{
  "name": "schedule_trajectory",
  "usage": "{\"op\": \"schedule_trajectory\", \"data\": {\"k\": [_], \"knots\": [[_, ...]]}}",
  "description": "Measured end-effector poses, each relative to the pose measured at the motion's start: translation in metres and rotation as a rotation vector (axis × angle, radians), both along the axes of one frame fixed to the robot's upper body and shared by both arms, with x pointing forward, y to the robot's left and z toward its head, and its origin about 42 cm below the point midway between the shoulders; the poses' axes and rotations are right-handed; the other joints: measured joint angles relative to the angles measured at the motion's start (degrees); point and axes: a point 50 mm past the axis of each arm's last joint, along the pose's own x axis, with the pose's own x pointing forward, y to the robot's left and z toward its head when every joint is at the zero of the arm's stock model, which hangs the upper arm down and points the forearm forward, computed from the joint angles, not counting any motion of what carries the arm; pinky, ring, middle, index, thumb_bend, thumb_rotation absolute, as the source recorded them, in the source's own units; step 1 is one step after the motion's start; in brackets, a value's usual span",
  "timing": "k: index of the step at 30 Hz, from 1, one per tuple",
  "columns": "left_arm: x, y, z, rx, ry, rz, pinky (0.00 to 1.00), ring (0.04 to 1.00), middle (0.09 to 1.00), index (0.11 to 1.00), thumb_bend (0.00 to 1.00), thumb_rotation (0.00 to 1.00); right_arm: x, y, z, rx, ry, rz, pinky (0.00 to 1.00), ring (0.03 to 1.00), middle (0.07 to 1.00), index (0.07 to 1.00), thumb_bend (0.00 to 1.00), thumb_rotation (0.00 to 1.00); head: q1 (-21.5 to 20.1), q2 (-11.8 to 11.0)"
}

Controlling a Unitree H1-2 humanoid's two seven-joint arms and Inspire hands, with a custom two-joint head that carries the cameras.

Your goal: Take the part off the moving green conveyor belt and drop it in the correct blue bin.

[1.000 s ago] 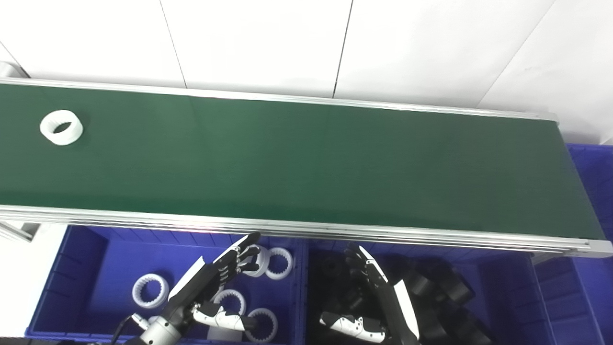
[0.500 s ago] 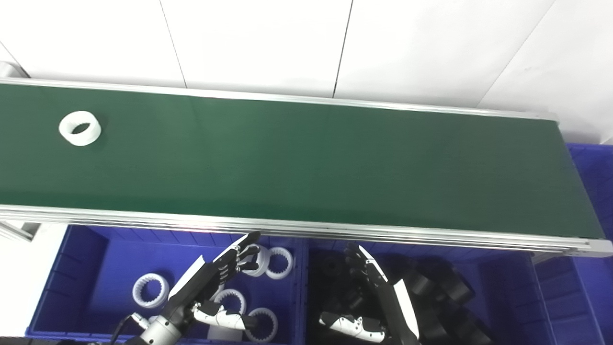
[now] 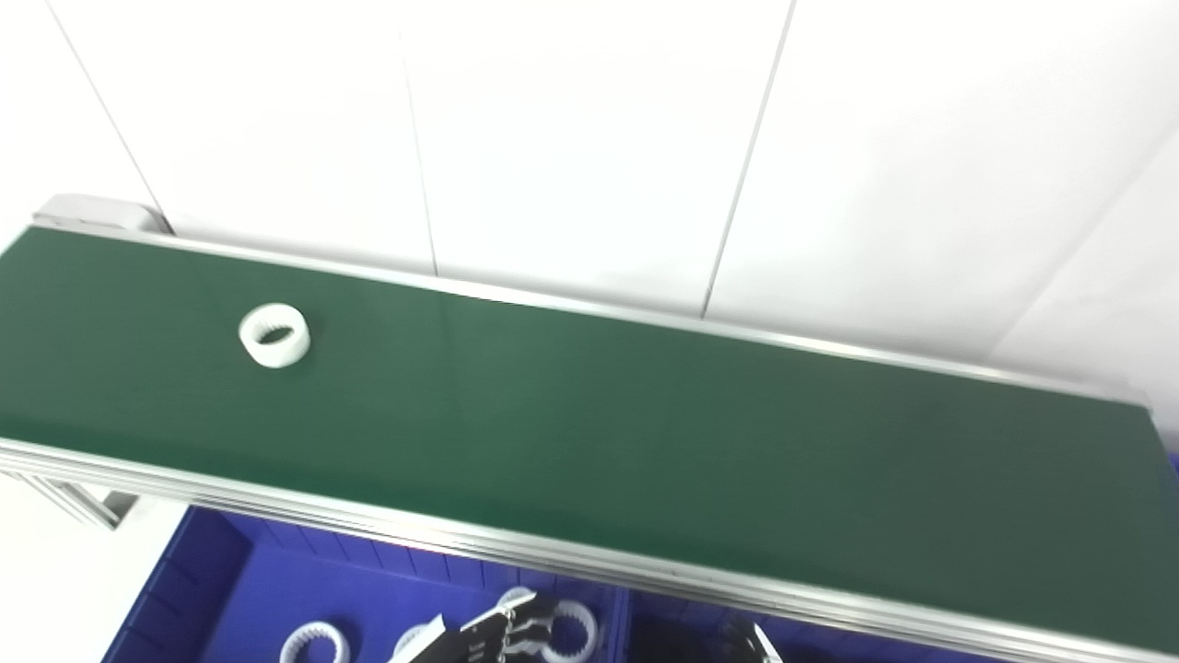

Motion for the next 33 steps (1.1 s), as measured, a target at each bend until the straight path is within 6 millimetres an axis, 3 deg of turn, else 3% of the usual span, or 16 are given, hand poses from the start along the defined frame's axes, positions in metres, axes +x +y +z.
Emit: {"op": "schedule_trajectory", "data": {"k": [7, 9, 13, 21, 24, 33], "knots": [[0.004, 0.004, 0.009, 0.007, -0.042, 0.041, 0.76, 0.868, 0.913, 0.909, 0.93, 0.21, 0.001, 0.001, 0.0, 0.011, 0.0, 0.002, 0.83, 0.879, 0.899, 0.933, 0.87, 0.42, -0.2, -0.4], [0.006, 0.008, 0.019, 0.01, -0.081, 0.082, 0.75, 0.859, 0.906, 0.903, 0.89, 0.08, 0.0, 0.001, 0.0, 0.011, 0.0, -0.003, 0.82, 0.88, 0.899, 0.936, 0.87, 0.45, -0.1, -0.4], [0.014, 0.022, 0.039, 0.021, -0.165, 0.157, 0.77, 0.854, 0.893, 0.897, 0.86, 0.01, 0.0, 0.0, 0.0, 0.004, -0.005, -0.01, 0.81, 0.877, 0.889, 0.93, 0.88, 0.46, -0.1, -0.5], [0.042, 0.033, 0.083, 0.012, -0.351, 0.199, 0.79, 0.867, 0.913, 0.918, 0.8, 0.09, 0.0, 0.001, -0.001, -0.001, -0.015, -0.018, 0.81, 0.869, 0.881, 0.917, 0.87, 0.44, -1.0, -0.9], [0.055, 0.031, 0.097, 0.001, -0.414, 0.202, 0.77, 0.854, 0.904, 0.871, 0.81, 0.14, 0.0, 0.001, -0.002, -0.003, -0.02, -0.013, 0.78, 0.853, 0.87, 0.907, 0.86, 0.44, -0.8, -0.9], [0.104, 0.025, 0.129, 0.025, -0.564, 0.243, 0.78, 0.881, 0.913, 0.881, 0.71, 0.4, 0.004, -0.001, -0.001, -0.002, -0.045, -0.017, 0.77, 0.832, 0.843, 0.887, 0.88, 0.44, -1.1, -1.1]]}}
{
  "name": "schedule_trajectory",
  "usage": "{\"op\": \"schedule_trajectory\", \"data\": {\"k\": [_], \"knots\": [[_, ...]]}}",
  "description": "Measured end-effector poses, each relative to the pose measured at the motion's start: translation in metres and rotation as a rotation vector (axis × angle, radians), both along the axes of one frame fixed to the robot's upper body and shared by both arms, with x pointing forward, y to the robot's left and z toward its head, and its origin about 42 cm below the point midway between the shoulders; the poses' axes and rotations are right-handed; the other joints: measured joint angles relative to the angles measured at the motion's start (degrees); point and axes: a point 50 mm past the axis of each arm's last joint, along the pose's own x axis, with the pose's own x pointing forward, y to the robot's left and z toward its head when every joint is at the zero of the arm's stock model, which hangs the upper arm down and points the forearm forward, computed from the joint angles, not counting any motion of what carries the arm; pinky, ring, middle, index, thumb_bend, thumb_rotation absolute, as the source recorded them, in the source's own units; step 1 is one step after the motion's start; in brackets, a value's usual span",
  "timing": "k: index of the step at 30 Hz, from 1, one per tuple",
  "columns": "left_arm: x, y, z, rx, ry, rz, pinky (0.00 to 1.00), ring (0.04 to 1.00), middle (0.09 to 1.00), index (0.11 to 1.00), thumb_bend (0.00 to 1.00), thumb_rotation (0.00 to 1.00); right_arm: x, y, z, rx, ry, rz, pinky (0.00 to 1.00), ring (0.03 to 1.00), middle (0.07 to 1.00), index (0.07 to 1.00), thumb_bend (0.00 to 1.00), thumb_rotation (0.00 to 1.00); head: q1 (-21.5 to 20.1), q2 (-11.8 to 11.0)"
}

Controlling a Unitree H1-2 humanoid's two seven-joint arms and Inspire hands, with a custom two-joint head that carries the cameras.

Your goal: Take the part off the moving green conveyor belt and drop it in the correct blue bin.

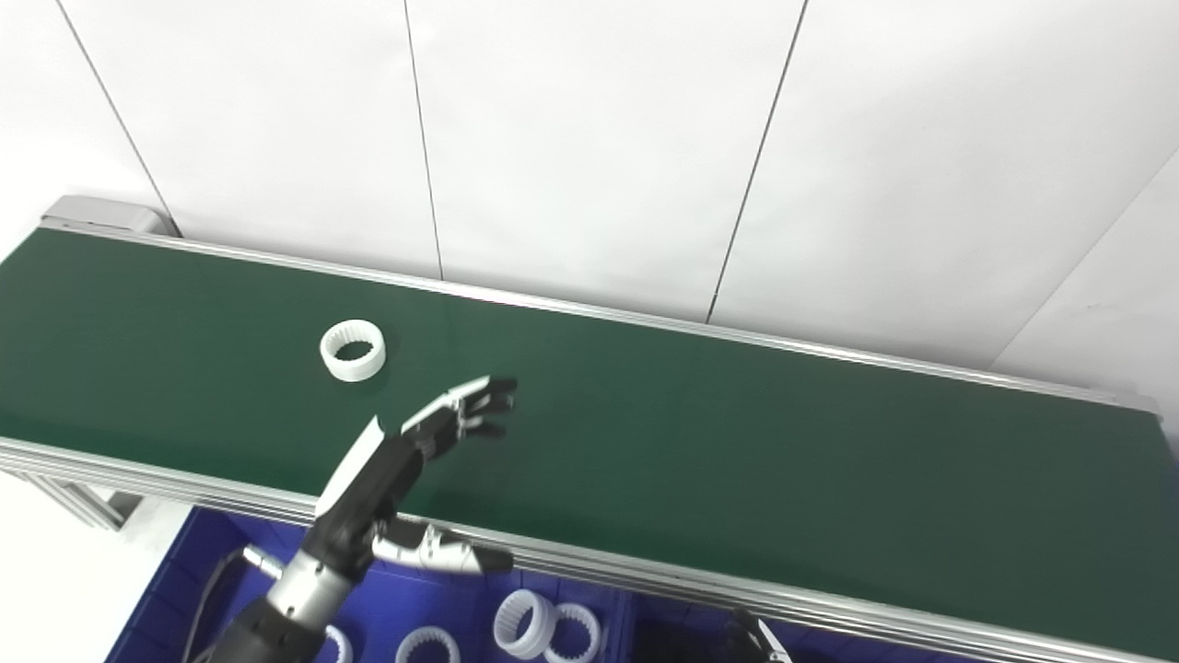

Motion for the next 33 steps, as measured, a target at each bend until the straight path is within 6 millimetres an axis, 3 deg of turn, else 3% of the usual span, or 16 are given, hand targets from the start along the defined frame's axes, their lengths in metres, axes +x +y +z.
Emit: {"op": "schedule_trajectory", "data": {"k": [5, 11, 14, 20, 23, 26, 33], "knots": [[0.034, -0.005, 0.025, 0.089, -0.067, 0.071, 0.79, 0.889, 0.922, 0.888, 0.64, 0.42, 0.0, 0.0, 0.0, 0.005, -0.006, -0.02, 0.73, 0.829, 0.836, 0.874, 0.89, 0.43, 0.0, -0.2], [0.07, -0.009, 0.04, 0.18, -0.056, 0.169, 0.8, 0.871, 0.9, 0.864, 0.68, 0.44, 0.0, 0.001, 0.0, 0.011, -0.009, -0.025, 0.74, 0.827, 0.833, 0.87, 0.89, 0.44, 0.4, -0.5], [0.09, -0.006, 0.034, 0.212, -0.013, 0.217, 0.81, 0.874, 0.902, 0.855, 0.69, 0.4, 0.002, 0.0, 0.0, 0.009, -0.013, -0.022, 0.75, 0.827, 0.833, 0.871, 0.88, 0.42, 0.6, -0.6], [0.121, 0.005, 0.022, 0.345, 0.042, 0.276, 0.82, 0.888, 0.91, 0.855, 0.71, 0.42, 0.005, 0.0, 0.0, 0.015, -0.018, -0.024, 0.72, 0.826, 0.829, 0.866, 0.88, 0.41, 0.6, -0.7], [0.133, 0.011, 0.018, 0.41, 0.055, 0.299, 0.81, 0.883, 0.903, 0.85, 0.72, 0.4, 0.005, 0.0, 0.0, 0.023, -0.014, -0.031, 0.57, 0.816, 0.828, 0.865, 0.89, 0.41, 0.7, -0.8], [0.144, 0.016, 0.012, 0.462, 0.07, 0.324, 0.79, 0.878, 0.916, 0.849, 0.79, 0.28, 0.006, 0.0, 0.0, 0.026, -0.013, -0.033, 0.69, 0.813, 0.819, 0.862, 0.89, 0.42, 0.7, -0.8], [0.163, 0.025, -0.008, 0.589, 0.138, 0.35, 0.81, 0.875, 0.933, 0.856, 0.85, 0.24, 0.006, 0.0, 0.0, 0.019, -0.02, -0.034, 0.71, 0.803, 0.814, 0.867, 0.88, 0.44, 0.8, -0.9]]}}
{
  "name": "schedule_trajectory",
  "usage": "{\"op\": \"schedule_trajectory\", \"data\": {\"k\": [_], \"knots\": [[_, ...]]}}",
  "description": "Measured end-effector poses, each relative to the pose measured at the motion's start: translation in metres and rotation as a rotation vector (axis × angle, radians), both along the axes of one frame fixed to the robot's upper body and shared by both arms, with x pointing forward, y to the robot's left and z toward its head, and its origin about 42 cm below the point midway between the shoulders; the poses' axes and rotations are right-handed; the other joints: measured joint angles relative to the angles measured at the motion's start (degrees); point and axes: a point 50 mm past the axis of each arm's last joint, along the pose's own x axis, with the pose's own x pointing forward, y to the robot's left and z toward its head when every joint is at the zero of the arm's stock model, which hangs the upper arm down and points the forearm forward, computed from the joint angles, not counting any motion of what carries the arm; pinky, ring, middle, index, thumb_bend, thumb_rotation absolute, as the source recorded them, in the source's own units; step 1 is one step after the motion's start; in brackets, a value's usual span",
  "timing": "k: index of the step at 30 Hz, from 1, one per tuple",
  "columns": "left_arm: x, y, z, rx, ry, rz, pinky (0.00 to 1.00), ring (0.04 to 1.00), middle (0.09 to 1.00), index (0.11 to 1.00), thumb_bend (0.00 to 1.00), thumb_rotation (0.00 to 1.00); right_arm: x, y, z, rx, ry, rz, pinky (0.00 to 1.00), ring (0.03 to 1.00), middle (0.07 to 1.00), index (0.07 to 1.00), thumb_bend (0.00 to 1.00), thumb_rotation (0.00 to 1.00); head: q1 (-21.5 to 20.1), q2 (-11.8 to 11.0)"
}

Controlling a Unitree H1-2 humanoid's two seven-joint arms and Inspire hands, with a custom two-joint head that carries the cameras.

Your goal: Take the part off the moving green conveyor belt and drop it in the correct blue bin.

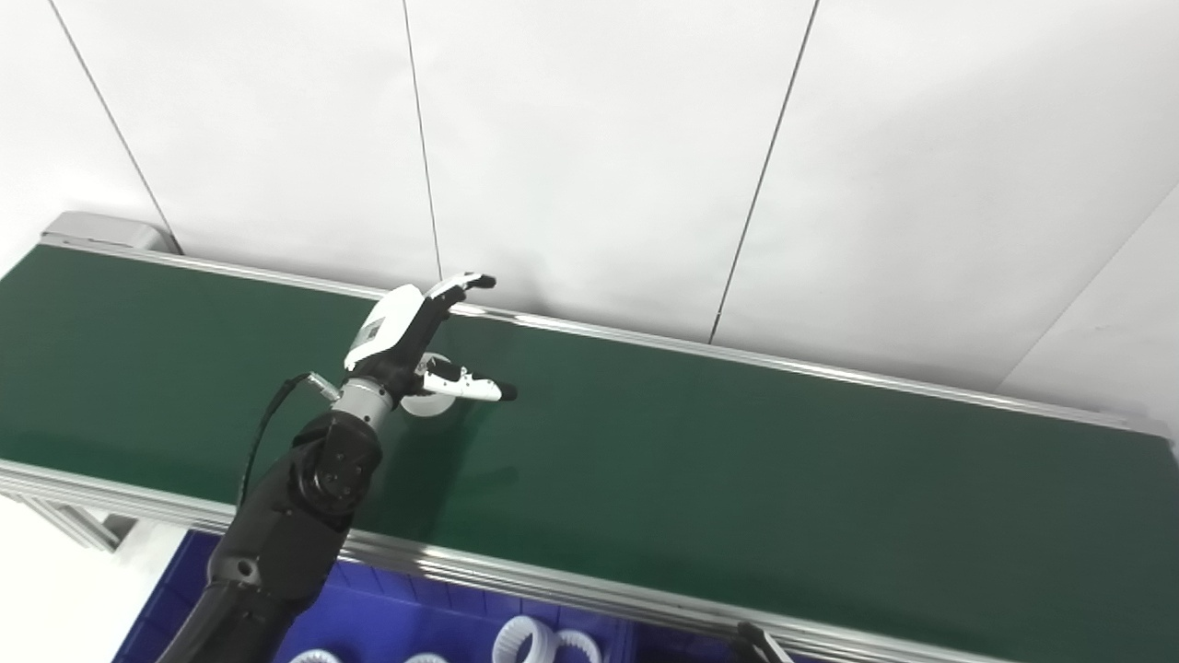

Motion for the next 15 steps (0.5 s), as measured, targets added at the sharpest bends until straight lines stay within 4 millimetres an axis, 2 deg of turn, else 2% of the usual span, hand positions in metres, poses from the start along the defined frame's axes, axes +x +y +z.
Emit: {"op": "schedule_trajectory", "data": {"k": [3, 7, 9, 12, 15], "knots": [[0.004, 0.002, -0.004, 0.041, 0.015, 0.0, 0.85, 0.892, 0.937, 0.856, 0.86, 0.23, 0.001, 0.0, 0.0, -0.003, -0.006, -0.006, 0.72, 0.799, 0.805, 0.868, 0.88, 0.42, 0.0, 0.0], [0.009, 0.006, -0.013, 0.129, 0.045, -0.008, 0.99, 0.975, 0.963, 0.858, 0.87, 0.26, 0.002, 0.001, 0.001, -0.001, -0.012, -0.007, 0.71, 0.797, 0.807, 0.868, 0.88, 0.42, 0.0, 0.1], [0.009, 0.009, -0.016, 0.174, 0.059, -0.021, 1.0, 0.994, 0.968, 0.856, 0.87, 0.26, 0.002, 0.001, 0.001, -0.001, -0.011, -0.007, 0.67, 0.782, 0.798, 0.864, 0.89, 0.42, -0.1, 0.2], [0.008, 0.012, -0.022, 0.211, 0.096, -0.021, 1.0, 0.999, 0.969, 0.862, 0.87, 0.24, 0.001, 0.001, 0.0, 0.003, -0.008, -0.008, 0.71, 0.799, 0.8, 0.868, 0.88, 0.41, -0.1, 0.2], [0.007, 0.011, -0.025, 0.236, 0.129, -0.036, 1.0, 0.984, 0.952, 0.864, 0.87, 0.19, 0.001, 0.001, 0.0, 0.003, -0.008, -0.008, 0.66, 0.8, 0.809, 0.867, 0.89, 0.43, -0.1, 0.4]]}}
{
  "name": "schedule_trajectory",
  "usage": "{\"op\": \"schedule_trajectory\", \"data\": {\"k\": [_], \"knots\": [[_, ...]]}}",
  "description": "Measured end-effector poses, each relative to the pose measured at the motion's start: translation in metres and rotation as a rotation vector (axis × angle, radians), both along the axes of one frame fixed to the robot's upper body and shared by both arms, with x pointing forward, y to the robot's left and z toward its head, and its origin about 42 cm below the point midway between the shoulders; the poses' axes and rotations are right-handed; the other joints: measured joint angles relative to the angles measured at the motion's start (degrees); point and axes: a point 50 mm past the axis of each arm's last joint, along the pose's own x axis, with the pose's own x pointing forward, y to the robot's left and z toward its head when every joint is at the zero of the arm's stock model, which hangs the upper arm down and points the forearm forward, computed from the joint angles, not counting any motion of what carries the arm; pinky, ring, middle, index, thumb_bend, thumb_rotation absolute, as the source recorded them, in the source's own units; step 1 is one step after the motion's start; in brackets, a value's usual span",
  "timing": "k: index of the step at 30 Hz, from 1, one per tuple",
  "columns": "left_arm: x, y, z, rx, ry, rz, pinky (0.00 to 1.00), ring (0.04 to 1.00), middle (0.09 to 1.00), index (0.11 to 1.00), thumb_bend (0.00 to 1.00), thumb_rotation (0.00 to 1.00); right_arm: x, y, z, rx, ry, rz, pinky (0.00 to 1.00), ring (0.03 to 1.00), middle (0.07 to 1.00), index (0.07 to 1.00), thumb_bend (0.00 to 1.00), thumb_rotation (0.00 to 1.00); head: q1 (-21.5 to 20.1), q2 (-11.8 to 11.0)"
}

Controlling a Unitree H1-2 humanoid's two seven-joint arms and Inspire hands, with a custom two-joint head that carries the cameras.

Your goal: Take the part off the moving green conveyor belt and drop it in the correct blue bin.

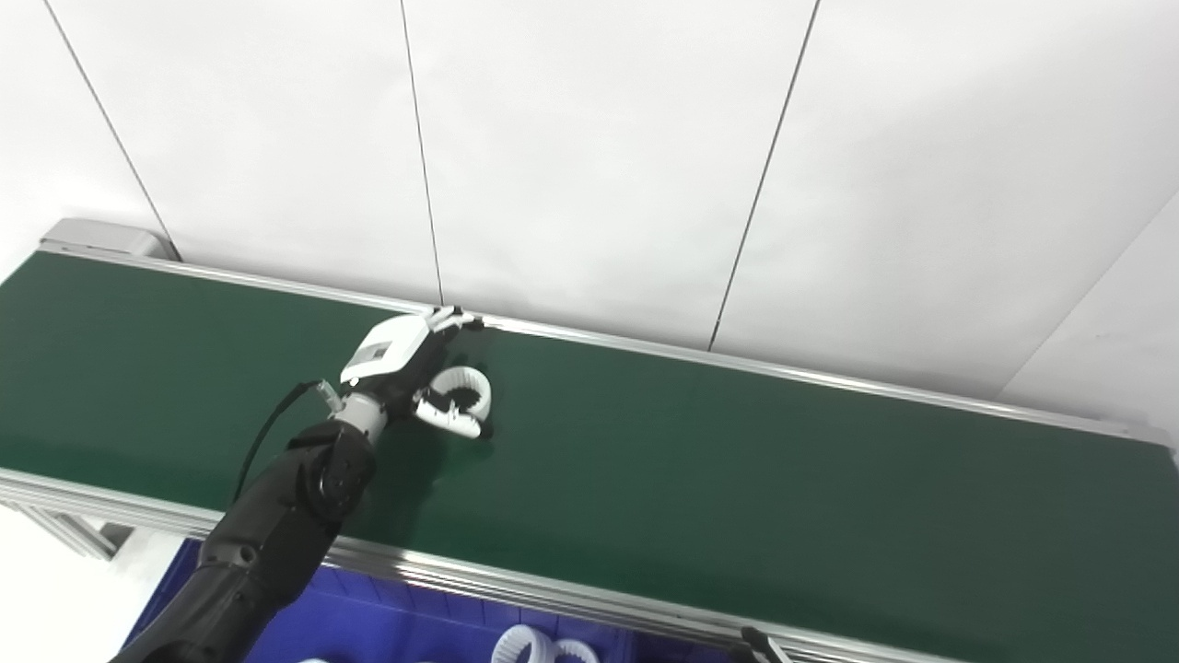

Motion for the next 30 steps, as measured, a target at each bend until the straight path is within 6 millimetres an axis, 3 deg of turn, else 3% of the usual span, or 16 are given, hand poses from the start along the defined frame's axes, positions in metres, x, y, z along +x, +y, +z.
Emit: {"op": "schedule_trajectory", "data": {"k": [3, 6, 8, 9, 10, 11, 12, 14, 18, 20, 21, 23, 30], "knots": [[-0.001, -0.004, -0.001, 0.017, 0.013, -0.026, 1.0, 0.956, 0.949, 0.868, 0.86, 0.17, 0.0, 0.0, 0.0, -0.001, -0.001, 0.0, 0.72, 0.801, 0.805, 0.869, 0.88, 0.43, 0.1, 0.1], [0.001, -0.009, 0.001, 0.034, 0.029, -0.048, 0.97, 0.923, 0.927, 0.846, 0.86, 0.12, -0.001, 0.0, 0.0, -0.002, 0.0, 0.0, 0.71, 0.803, 0.807, 0.869, 0.88, 0.42, 0.1, 0.1], [0.002, -0.014, 0.004, 0.039, 0.037, -0.06, 0.83, 0.83, 0.842, 0.792, 0.8, 0.03, -0.001, -0.001, 0.0, -0.003, 0.001, 0.003, 0.72, 0.805, 0.806, 0.869, 0.88, 0.42, 0.1, 0.2], [0.002, -0.017, 0.006, 0.028, 0.038, -0.065, 0.65, 0.689, 0.722, 0.737, 0.7, 0.01, -0.002, -0.001, 0.0, -0.003, 0.002, 0.004, 0.67, 0.798, 0.808, 0.867, 0.88, 0.42, 0.2, 0.3], [0.002, -0.018, 0.005, 0.011, 0.041, -0.062, 0.62, 0.668, 0.704, 0.728, 0.68, 0.01, -0.002, -0.001, 0.0, -0.003, 0.001, 0.003, 0.66, 0.797, 0.808, 0.867, 0.88, 0.42, 0.2, 0.3], [0.002, -0.019, 0.004, -0.018, 0.045, -0.05, 0.54, 0.594, 0.58, 0.69, 0.59, 0.0, -0.002, -0.001, 0.0, -0.004, 0.0, 0.001, 0.66, 0.797, 0.809, 0.867, 0.88, 0.43, 0.0, 0.3], [0.002, -0.019, 0.004, -0.049, 0.038, -0.033, 0.52, 0.569, 0.539, 0.676, 0.56, 0.0, -0.002, -0.001, 0.0, -0.006, -0.001, -0.001, 0.66, 0.797, 0.809, 0.867, 0.88, 0.43, 0.0, 0.3], [0.003, -0.016, 0.005, -0.107, 0.009, -0.006, 0.46, 0.515, 0.479, 0.569, 0.52, 0.0, -0.002, -0.001, 0.0, -0.006, -0.002, -0.01, 0.67, 0.791, 0.801, 0.86, 0.88, 0.43, 0.0, 0.4], [-0.004, -0.019, -0.01, -0.265, -0.052, 0.034, 0.45, 0.506, 0.469, 0.525, 0.51, 0.0, -0.003, -0.001, 0.0, -0.003, -0.004, -0.022, 0.66, 0.796, 0.81, 0.862, 0.88, 0.44, 0.1, 0.5], [-0.007, -0.026, -0.014, -0.299, -0.068, 0.023, 0.46, 0.511, 0.472, 0.52, 0.51, 0.0, -0.003, 0.0, 0.0, -0.001, -0.004, -0.022, 0.59, 0.779, 0.801, 0.862, 0.89, 0.43, 0.0, 0.4], [-0.007, -0.029, -0.015, -0.303, -0.074, 0.018, 0.46, 0.518, 0.476, 0.516, 0.51, 0.0, -0.003, 0.0, 0.0, 0.0, -0.005, -0.02, 0.63, 0.781, 0.798, 0.863, 0.89, 0.43, 0.0, 0.4], [-0.007, -0.031, -0.016, -0.295, -0.074, 0.003, 0.46, 0.515, 0.475, 0.515, 0.51, 0.0, -0.003, 0.001, 0.001, 0.002, -0.006, -0.019, 0.68, 0.784, 0.792, 0.864, 0.88, 0.43, 0.0, 0.4], [-0.006, -0.044, -0.006, -0.15, -0.09, -0.076, 0.44, 0.412, 0.502, 0.534, 0.5, 0.0, -0.004, 0.003, 0.001, 0.006, -0.007, -0.021, 0.65, 0.786, 0.787, 0.861, 0.89, 0.44, 0.0, 0.6]]}}
